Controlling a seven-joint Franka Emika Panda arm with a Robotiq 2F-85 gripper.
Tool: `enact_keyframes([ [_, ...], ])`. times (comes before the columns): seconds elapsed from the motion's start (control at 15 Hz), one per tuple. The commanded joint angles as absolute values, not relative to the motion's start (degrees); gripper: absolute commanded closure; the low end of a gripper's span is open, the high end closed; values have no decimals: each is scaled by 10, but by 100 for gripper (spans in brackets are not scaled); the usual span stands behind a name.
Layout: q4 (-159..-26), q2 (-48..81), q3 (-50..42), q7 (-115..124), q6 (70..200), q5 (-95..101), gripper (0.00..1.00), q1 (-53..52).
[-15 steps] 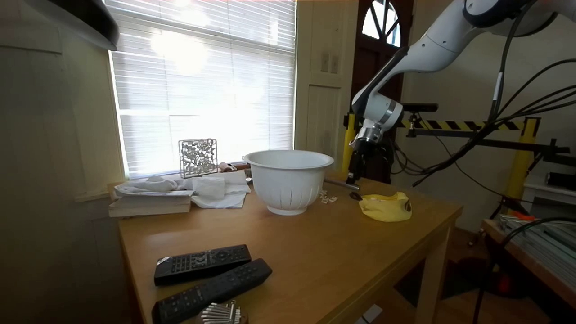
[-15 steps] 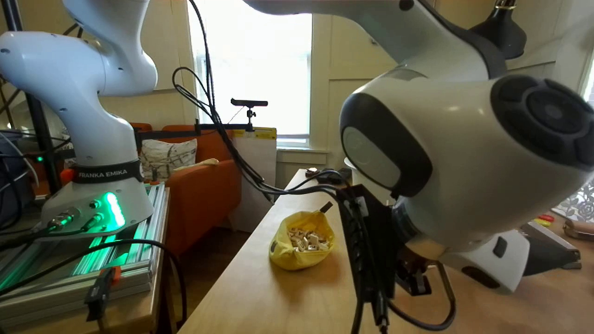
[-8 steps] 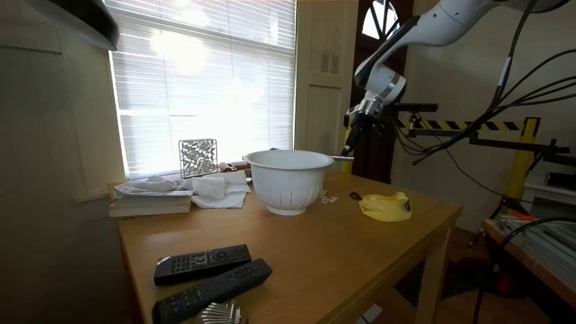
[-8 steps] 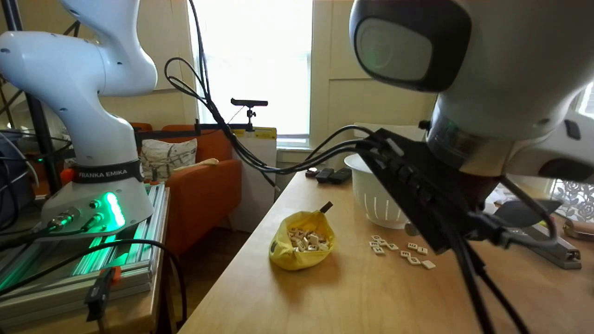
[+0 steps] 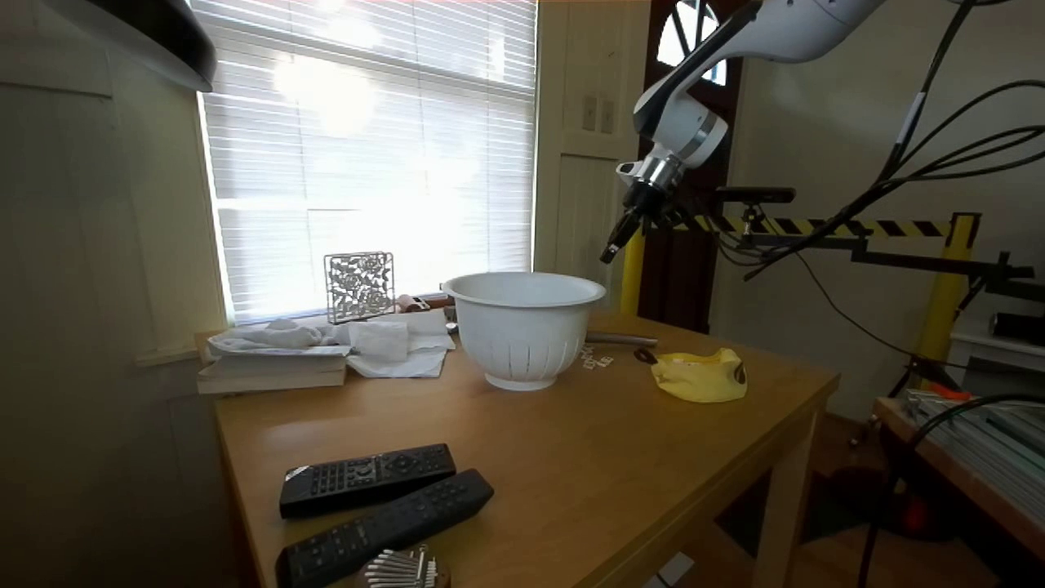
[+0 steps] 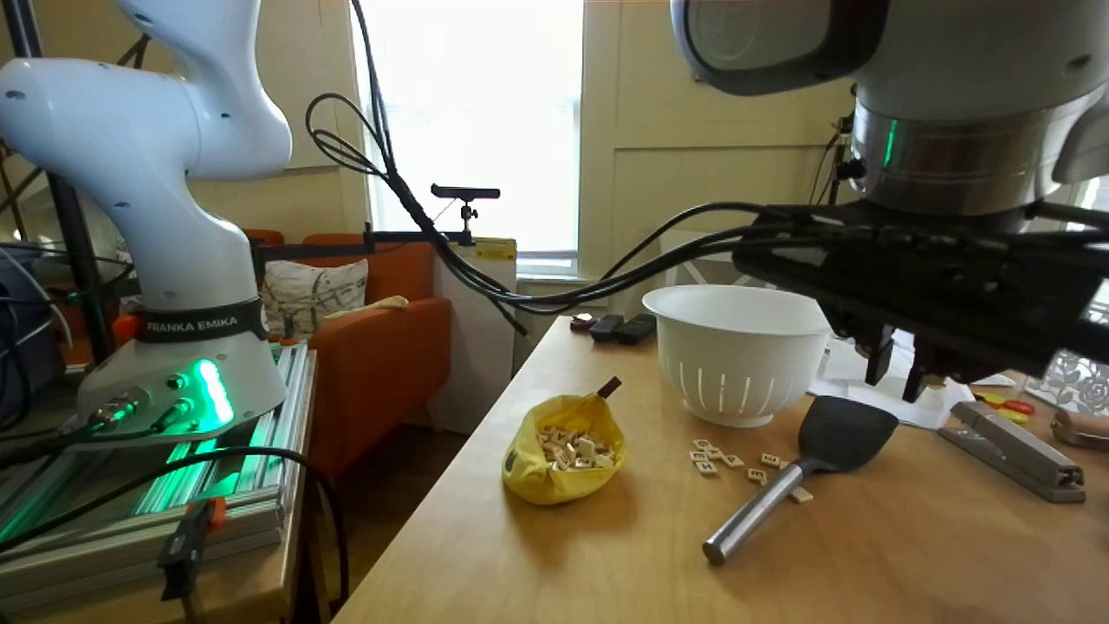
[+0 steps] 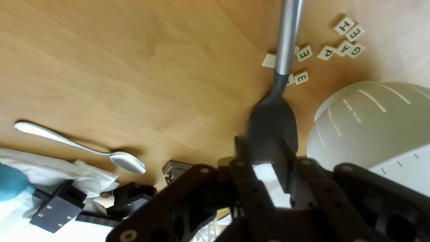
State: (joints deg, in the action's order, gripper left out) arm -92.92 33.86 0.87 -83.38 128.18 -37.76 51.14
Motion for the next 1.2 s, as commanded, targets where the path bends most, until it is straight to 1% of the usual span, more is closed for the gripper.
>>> enact_keyframes([
  [0.0, -951, 337, 0, -878, 1331, -380, 94, 492],
  [0.07, -958, 337, 1, -886, 1345, -385, 94, 490],
  [0.13, -965, 336, 0, -891, 1355, -382, 49, 487],
  [0.2, -975, 336, -5, -886, 1359, -373, 49, 482],
  [0.27, -979, 338, -14, -874, 1356, -358, 43, 476],
  [0.6, -965, 378, -49, -805, 1318, -290, 7, 460],
  [0.67, -961, 386, -50, -793, 1306, -280, 2, 461],
  [0.73, -963, 392, -48, -784, 1297, -274, 0, 464],
  [1.13, -1013, 388, -13, -827, 1347, -307, 0, 483],
])
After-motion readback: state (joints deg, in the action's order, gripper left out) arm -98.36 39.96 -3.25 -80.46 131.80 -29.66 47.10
